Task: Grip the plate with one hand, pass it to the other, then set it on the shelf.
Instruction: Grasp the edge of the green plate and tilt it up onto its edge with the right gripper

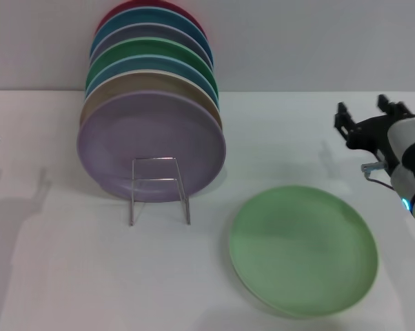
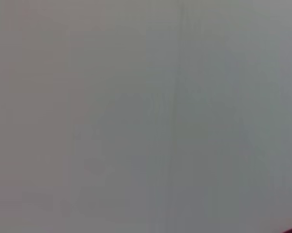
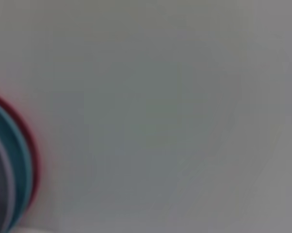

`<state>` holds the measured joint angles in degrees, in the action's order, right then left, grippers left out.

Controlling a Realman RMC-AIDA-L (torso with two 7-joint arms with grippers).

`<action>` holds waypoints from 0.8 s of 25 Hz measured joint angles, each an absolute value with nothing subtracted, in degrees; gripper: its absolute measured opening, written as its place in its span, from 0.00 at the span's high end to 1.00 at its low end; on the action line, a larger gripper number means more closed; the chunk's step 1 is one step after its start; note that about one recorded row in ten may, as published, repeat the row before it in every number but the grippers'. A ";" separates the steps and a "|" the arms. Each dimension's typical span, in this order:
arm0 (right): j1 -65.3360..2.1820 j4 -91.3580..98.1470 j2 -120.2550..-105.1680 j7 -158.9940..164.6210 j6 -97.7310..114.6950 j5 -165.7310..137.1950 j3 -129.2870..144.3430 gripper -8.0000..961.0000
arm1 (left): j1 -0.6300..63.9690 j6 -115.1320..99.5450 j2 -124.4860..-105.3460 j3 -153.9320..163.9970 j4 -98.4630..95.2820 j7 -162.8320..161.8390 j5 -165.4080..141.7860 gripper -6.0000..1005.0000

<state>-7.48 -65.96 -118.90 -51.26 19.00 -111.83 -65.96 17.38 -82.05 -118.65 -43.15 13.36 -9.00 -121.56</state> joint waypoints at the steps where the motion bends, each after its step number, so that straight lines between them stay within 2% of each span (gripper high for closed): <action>1: -7.37 -66.77 -118.91 -51.27 15.63 -111.91 -67.39 0.30 | 17.36 -82.03 -118.67 -43.39 13.36 -9.00 -121.55 0.18; 12: -8.07 -78.47 -118.81 -43.62 -34.62 -121.47 -95.27 0.30 | 17.34 -81.84 -118.74 -43.69 13.36 -8.99 -121.55 0.18; 15: -8.41 -81.62 -118.81 -41.51 -41.18 -124.79 -98.74 0.30 | 17.41 -81.80 -118.74 -43.68 13.36 -8.96 -121.56 0.18; 20: -12.36 -87.92 -118.73 -36.77 -59.80 -132.01 -106.75 0.30 | 17.58 -81.80 -118.74 -44.07 13.36 -8.96 -121.55 0.18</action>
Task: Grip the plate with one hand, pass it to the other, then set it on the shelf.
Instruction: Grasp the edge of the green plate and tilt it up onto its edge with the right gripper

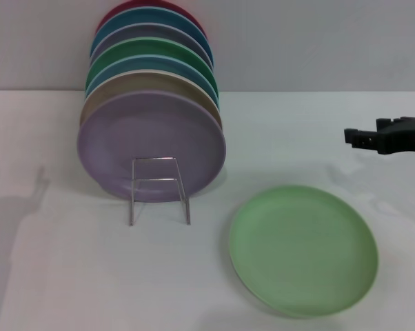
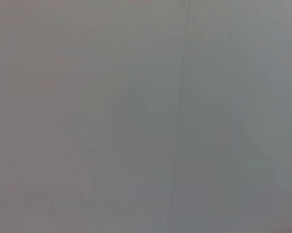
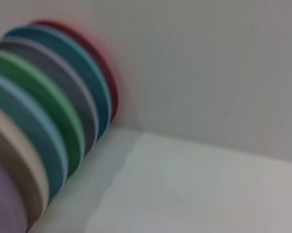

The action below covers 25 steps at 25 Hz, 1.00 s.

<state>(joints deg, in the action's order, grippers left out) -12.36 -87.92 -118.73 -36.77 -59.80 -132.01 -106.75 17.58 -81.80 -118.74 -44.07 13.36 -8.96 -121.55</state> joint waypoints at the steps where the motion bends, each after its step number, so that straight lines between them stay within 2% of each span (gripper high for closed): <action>1: -13.58 -88.39 -118.72 -36.22 -63.21 -133.12 -108.40 0.30 | 17.67 -81.80 -118.74 -44.14 13.36 -8.96 -121.55 0.18; 2: -16.60 -87.95 -118.66 -35.28 -69.52 -135.20 -111.21 0.30 | 17.78 -81.79 -118.73 -44.21 13.36 -8.96 -121.56 0.18; 9: -25.14 -82.41 -118.47 -32.46 -81.25 -141.41 -116.12 0.30 | 18.21 -81.45 -118.74 -44.25 13.36 -8.98 -121.56 0.19; 17: -30.42 -76.15 -117.20 -28.14 -84.57 -145.69 -116.70 0.30 | 18.28 -80.88 -118.76 -44.39 13.38 -9.38 -121.55 0.19; 25: -32.54 -70.72 -116.95 -27.16 -84.75 -146.55 -116.73 0.30 | 18.41 -78.98 -118.83 -45.08 13.71 -9.45 -121.55 0.19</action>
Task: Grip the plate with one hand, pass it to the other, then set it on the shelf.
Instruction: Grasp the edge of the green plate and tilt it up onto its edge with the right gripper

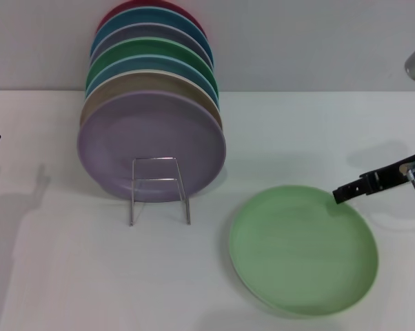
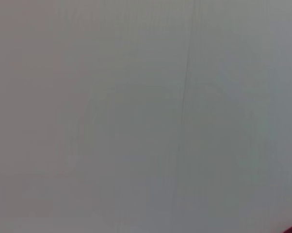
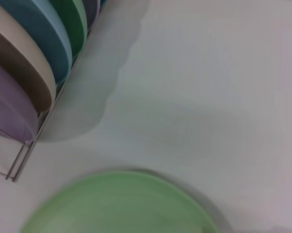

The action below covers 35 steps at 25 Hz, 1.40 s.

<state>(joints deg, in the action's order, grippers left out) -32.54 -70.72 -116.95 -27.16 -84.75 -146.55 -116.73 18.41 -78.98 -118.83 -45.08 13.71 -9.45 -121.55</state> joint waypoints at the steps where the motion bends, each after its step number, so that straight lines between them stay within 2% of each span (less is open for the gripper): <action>1: -32.58 -70.27 -116.97 -27.13 -84.76 -146.55 -116.72 0.30 | 18.43 -78.93 -118.83 -45.09 13.74 -9.46 -121.55 0.19; 7: -31.97 -68.89 -117.36 -26.24 -84.82 -146.61 -116.61 0.30 | 18.83 -78.81 -118.83 -45.12 13.87 -9.48 -121.56 0.19; 29: -33.22 -61.89 -117.27 -25.56 -82.50 -148.01 -116.29 0.30 | 19.07 -78.91 -118.67 -45.40 13.70 -9.08 -121.55 0.20; 32: -33.37 -61.79 -117.32 -25.26 -82.49 -148.17 -116.15 0.33 | 19.07 -79.05 -118.65 -45.64 13.61 -9.15 -121.55 0.20; 35: -33.56 -61.75 -117.33 -24.99 -82.57 -148.19 -116.13 0.46 | 19.07 -79.11 -118.65 -45.67 13.56 -9.17 -121.55 0.20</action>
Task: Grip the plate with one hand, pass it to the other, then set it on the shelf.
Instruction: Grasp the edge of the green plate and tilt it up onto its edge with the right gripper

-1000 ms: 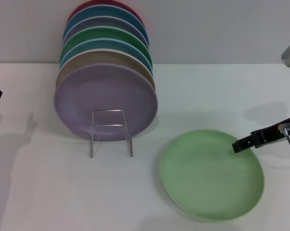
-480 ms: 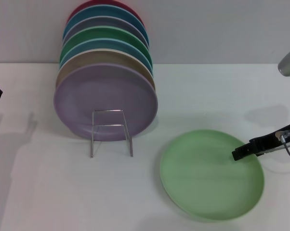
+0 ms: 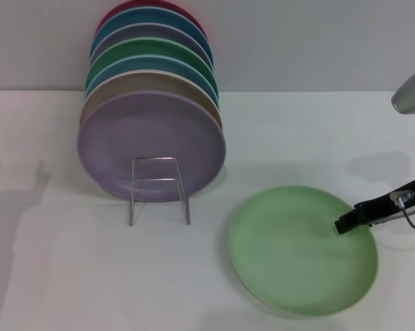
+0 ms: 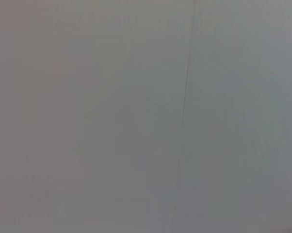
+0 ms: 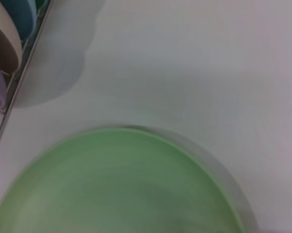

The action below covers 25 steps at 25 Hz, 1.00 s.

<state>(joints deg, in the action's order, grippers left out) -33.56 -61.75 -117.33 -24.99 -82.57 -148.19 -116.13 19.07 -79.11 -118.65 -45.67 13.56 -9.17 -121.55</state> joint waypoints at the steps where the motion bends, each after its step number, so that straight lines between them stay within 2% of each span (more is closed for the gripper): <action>1: -33.65 -61.74 -117.33 -24.89 -82.65 -148.19 -116.12 0.50 | 19.07 -79.12 -118.65 -45.69 13.54 -9.16 -121.55 0.20; 2: -33.79 -61.75 -117.34 -24.69 -82.81 -148.18 -116.11 0.55 | 19.07 -79.18 -118.65 -45.74 13.48 -9.05 -121.55 0.20; 14: -33.94 -61.70 -117.27 -24.19 -83.03 -149.22 -116.09 0.78 | 19.07 -79.32 -118.56 -46.38 13.40 -9.20 -121.55 0.21; 25: -34.34 -61.16 -117.19 -25.45 -83.07 -149.62 -114.75 0.79 | 19.07 -79.38 -118.56 -46.41 13.35 -9.28 -121.55 0.21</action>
<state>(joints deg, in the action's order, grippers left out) -34.34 -61.16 -117.19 -25.45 -83.07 -149.62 -114.75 19.07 -79.38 -118.56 -46.41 13.36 -9.28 -121.55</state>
